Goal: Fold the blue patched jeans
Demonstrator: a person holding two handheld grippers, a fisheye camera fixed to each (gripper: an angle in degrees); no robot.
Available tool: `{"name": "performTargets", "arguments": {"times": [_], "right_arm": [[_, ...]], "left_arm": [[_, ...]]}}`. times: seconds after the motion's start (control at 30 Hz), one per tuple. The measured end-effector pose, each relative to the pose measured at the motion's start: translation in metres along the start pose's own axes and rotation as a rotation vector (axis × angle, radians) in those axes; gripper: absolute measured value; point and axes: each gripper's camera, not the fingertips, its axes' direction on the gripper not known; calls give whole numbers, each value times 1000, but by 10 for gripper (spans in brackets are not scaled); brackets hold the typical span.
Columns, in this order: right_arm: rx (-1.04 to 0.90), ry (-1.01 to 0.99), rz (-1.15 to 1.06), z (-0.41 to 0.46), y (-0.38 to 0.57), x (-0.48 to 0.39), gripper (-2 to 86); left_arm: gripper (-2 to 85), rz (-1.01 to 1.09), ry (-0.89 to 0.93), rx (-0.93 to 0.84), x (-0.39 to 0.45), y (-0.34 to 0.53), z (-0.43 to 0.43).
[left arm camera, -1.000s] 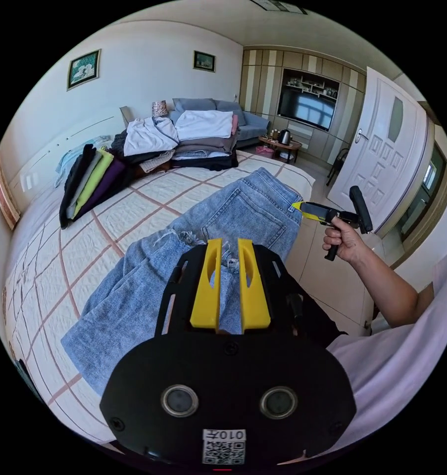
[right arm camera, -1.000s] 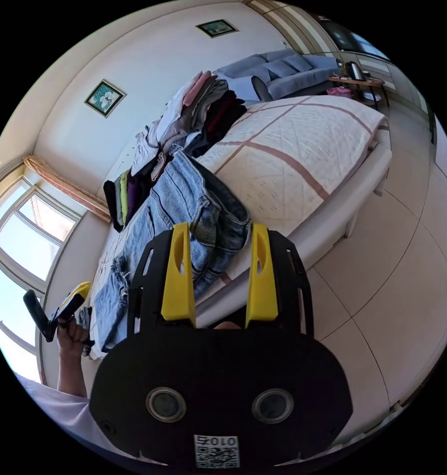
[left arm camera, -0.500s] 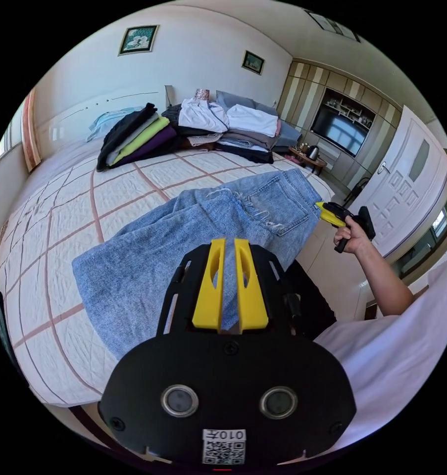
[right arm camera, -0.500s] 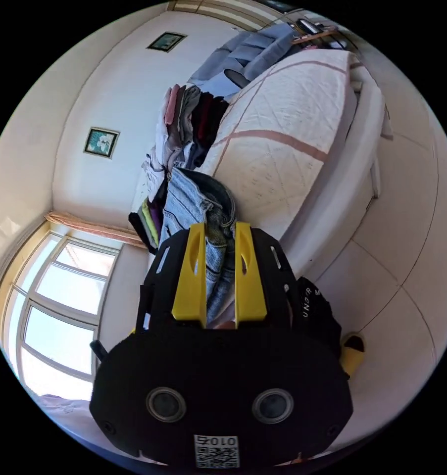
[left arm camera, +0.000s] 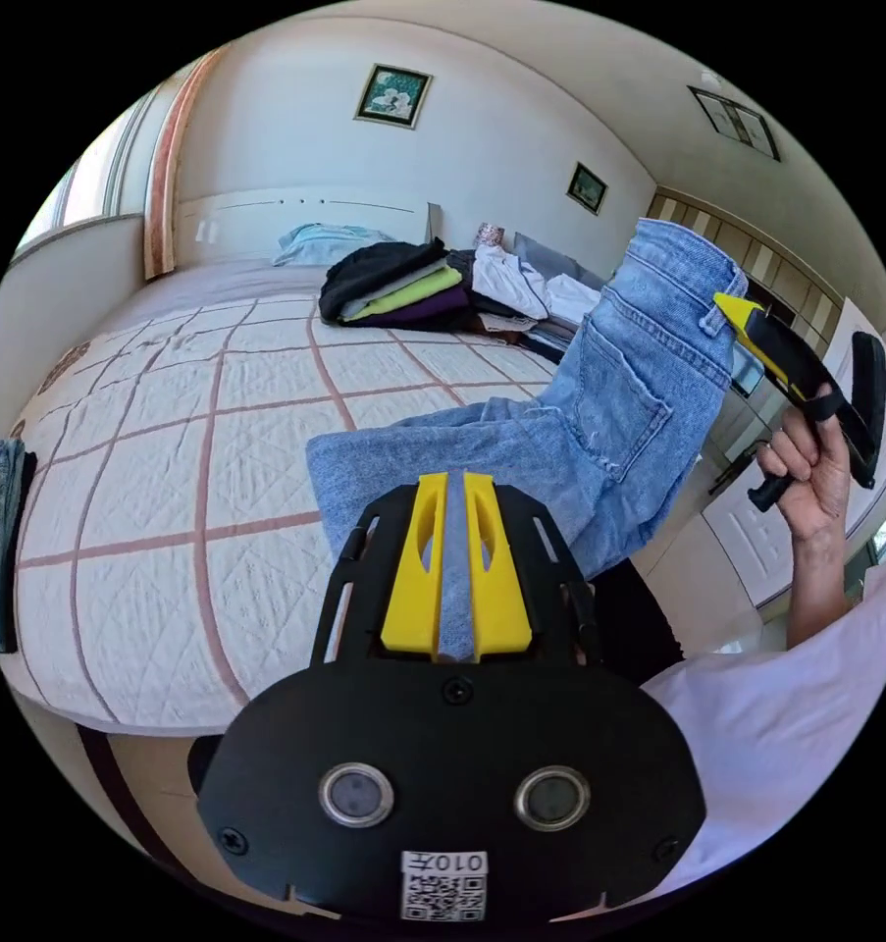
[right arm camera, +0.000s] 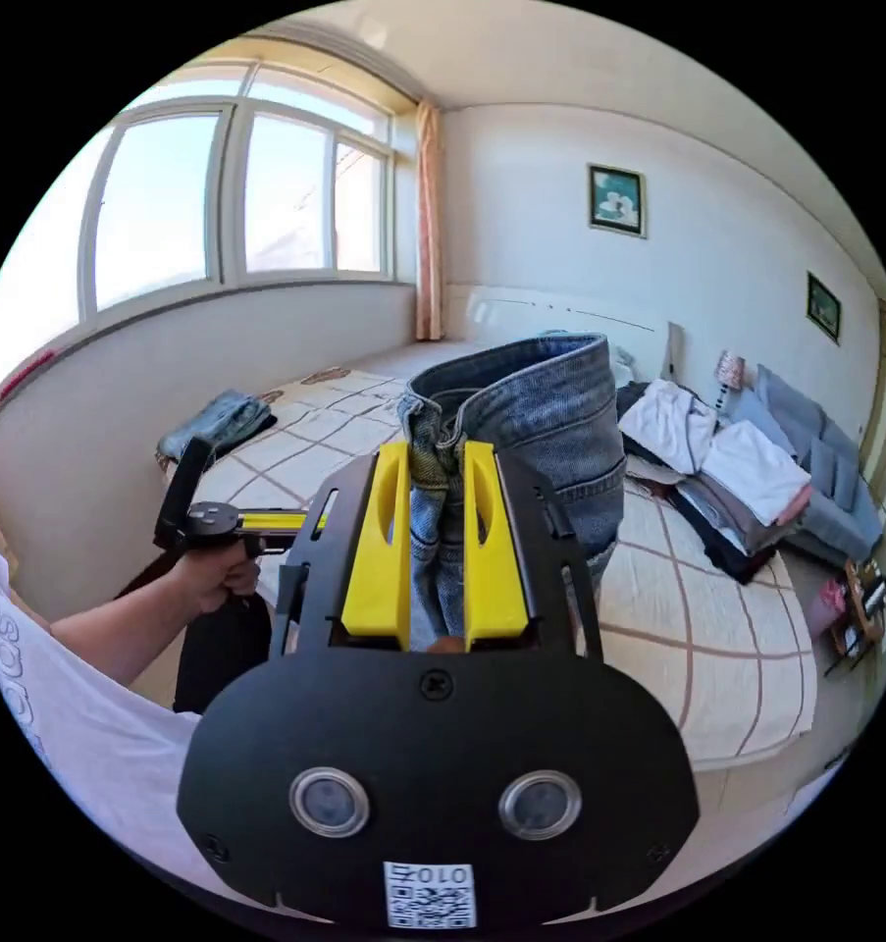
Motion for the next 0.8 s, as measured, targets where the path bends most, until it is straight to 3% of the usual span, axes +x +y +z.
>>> {"name": "performTargets", "arguments": {"times": [0.13,0.27,0.33,0.4,0.47,0.57,0.67,0.73,0.8], "right_arm": [[-306,-60,-228,112,18,-76,78],[-285,-80,-281,124,16,-90,82],[-310,-208,-307,124,9,-93,85],[-302,-509,-266,104,-3,-90,91],[-256,-567,-265,84,-8,-83,101],[-163,-331,-221,67,-5,-41,106],[-236,-88,-205,85,-2,21,110],[-306,-49,-136,102,-4,61,107],[-304,-180,11,117,-9,102,108]], "left_arm": [[9,-174,-55,35,-62,56,-36],[10,-223,-64,23,-87,87,-44],[12,-210,-43,16,-87,87,-40],[14,-172,-25,15,-82,79,-35],[18,-95,9,34,-68,66,-36],[25,39,66,48,-42,51,-41],[36,162,115,-7,-15,42,-28],[39,215,97,-49,-3,38,-12],[41,234,94,-84,4,35,5]]}}
